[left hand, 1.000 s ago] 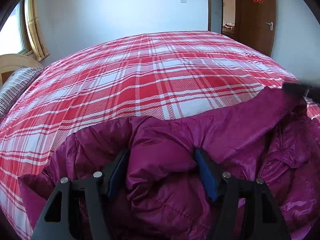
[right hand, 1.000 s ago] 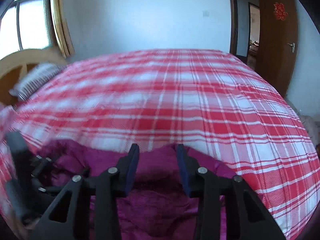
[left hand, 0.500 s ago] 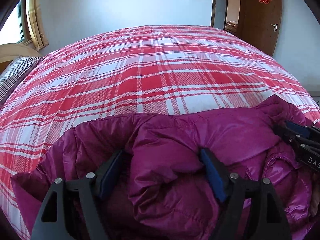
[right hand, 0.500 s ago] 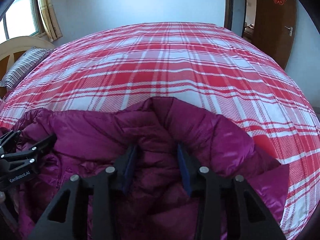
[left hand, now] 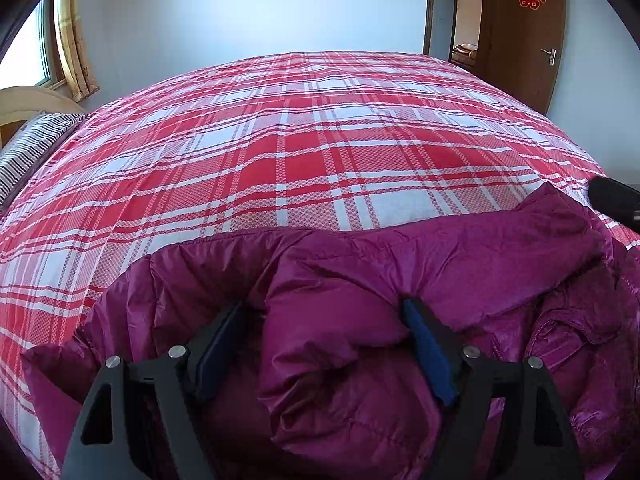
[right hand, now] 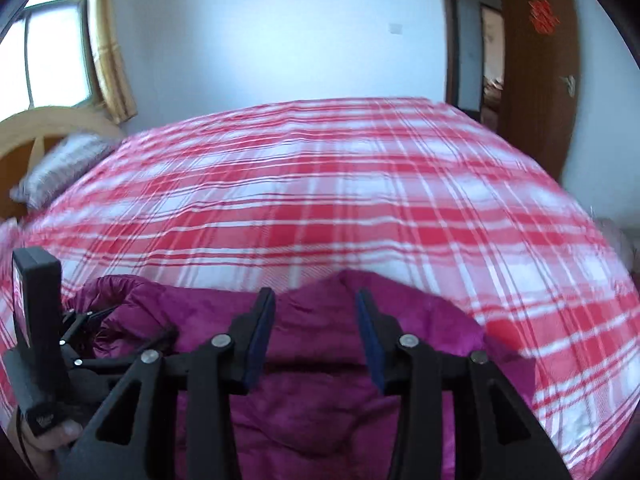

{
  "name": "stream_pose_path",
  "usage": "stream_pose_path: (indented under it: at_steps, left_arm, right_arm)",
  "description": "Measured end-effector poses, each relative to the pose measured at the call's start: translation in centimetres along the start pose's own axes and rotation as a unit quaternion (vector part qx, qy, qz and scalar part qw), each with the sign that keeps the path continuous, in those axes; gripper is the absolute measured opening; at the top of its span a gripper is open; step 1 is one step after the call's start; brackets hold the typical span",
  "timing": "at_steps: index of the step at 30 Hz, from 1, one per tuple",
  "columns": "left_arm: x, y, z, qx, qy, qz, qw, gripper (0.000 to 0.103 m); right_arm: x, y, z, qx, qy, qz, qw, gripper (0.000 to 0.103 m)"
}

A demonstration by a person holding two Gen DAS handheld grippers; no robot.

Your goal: Fold large clothes

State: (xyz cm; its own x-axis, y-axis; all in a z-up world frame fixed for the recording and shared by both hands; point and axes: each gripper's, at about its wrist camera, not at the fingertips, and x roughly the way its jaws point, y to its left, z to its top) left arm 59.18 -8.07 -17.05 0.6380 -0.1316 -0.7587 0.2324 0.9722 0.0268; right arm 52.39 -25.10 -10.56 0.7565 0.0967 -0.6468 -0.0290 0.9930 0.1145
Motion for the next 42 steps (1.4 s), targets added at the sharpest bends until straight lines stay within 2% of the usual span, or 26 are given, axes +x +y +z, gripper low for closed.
stream_pose_path:
  at_steps: [2, 6, 8, 14, 23, 42]
  left_arm:
    - [0.0, 0.0, 0.0, 0.000, 0.000, 0.000, 1.0000, 0.082]
    - [0.1, 0.1, 0.0, -0.002, 0.001, -0.002, 1.0000, 0.082]
    - [0.1, 0.1, 0.0, -0.002, 0.002, -0.001, 1.0000, 0.082]
    - [0.3, 0.0, 0.1, -0.002, 0.006, 0.000, 1.0000, 0.084]
    - [0.5, -0.2, 0.1, 0.005, 0.009, 0.015, 0.9998, 0.087]
    - [0.8, -0.1, 0.1, 0.007, 0.012, 0.024, 0.9996, 0.091]
  right_arm:
    - [1.3, 1.1, 0.1, -0.019, 0.014, 0.001, 1.000, 0.044]
    - [5.4, 0.2, -1.9, -0.011, 0.082, 0.001, 0.997, 0.042]
    - [5.5, -0.3, -2.4, 0.000, 0.077, 0.010, 0.997, 0.042]
    - [6.0, 0.6, -2.7, -0.019, 0.085, -0.012, 0.996, 0.042]
    - [6.3, 0.5, -2.8, -0.017, 0.087, -0.013, 0.996, 0.042]
    - [6.5, 0.8, -2.8, -0.026, 0.088, -0.023, 0.996, 0.042]
